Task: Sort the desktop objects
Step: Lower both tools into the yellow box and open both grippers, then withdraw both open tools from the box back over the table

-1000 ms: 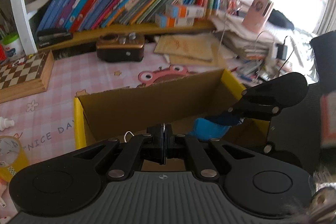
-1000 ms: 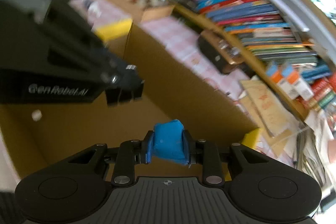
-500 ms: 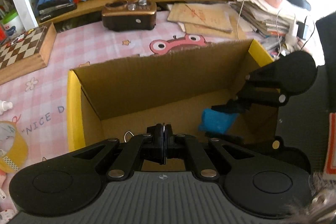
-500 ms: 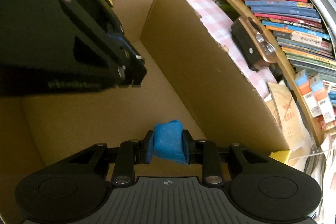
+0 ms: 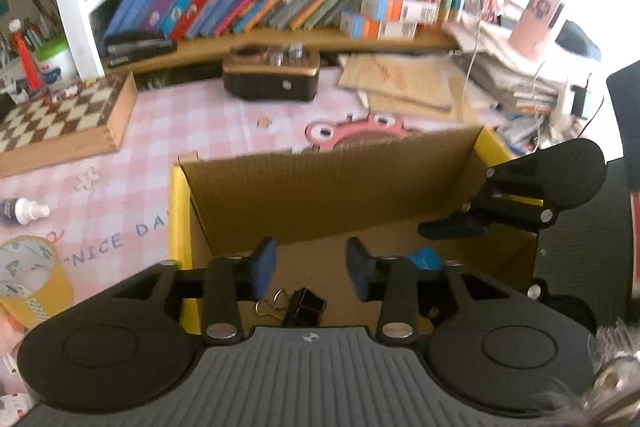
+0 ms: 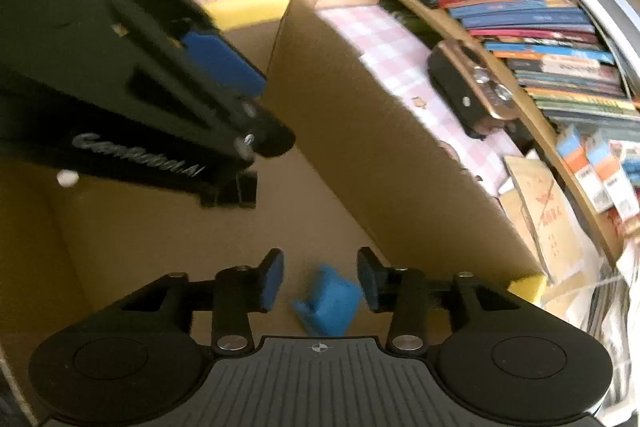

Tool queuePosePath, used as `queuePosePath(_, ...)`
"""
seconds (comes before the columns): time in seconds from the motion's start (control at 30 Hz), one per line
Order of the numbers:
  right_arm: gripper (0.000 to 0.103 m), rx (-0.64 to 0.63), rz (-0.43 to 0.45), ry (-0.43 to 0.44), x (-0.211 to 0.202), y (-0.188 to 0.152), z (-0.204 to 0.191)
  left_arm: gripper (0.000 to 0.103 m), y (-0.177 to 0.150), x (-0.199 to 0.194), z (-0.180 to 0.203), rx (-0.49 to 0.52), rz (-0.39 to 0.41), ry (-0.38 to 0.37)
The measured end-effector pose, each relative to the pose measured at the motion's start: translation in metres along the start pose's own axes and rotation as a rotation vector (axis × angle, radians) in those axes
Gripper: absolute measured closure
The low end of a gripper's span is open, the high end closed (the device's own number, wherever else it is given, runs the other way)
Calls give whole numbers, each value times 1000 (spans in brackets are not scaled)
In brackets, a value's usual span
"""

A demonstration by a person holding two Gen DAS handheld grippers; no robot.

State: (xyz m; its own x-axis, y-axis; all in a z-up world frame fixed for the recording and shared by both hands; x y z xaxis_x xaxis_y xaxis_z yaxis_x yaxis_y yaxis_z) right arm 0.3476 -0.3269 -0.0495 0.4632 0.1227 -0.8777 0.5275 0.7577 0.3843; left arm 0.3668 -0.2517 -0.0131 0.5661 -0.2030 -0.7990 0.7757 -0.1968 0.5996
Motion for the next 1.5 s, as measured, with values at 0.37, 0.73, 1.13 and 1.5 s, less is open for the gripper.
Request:
queuePosePath(0.37, 25, 310, 167, -19, -75, -10, 24, 11, -13, -78, 5, 85, 197, -16)
queuePosePath(0.73, 16, 531, 259, -98, -121, -37, -10, 0, -49, -138, -18, 88, 320, 24)
queuePosePath(1.13, 7, 732, 347, -286, -158, -65, -66, 0, -118, -173, -80, -94, 315, 90)
queuePosePath(1.5, 7, 870, 312, -325, -159, -79, -135, 0, -171, -191, -113, -119, 297, 122)
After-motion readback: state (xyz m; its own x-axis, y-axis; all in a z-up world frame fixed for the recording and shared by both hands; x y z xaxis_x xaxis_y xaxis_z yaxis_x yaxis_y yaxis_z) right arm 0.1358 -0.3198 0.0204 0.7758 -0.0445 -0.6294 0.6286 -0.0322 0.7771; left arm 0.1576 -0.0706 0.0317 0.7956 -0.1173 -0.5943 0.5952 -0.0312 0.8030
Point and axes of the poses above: each gripper's, at about its wrist camera, not at the fingertips, and x roughly the way its jaws point, z to its right, y to its top, the point moved 5 cm from there along x, roughly the way its jaws point, and after that the axes turned 6 degrees about -z, right-handed, at the moved point
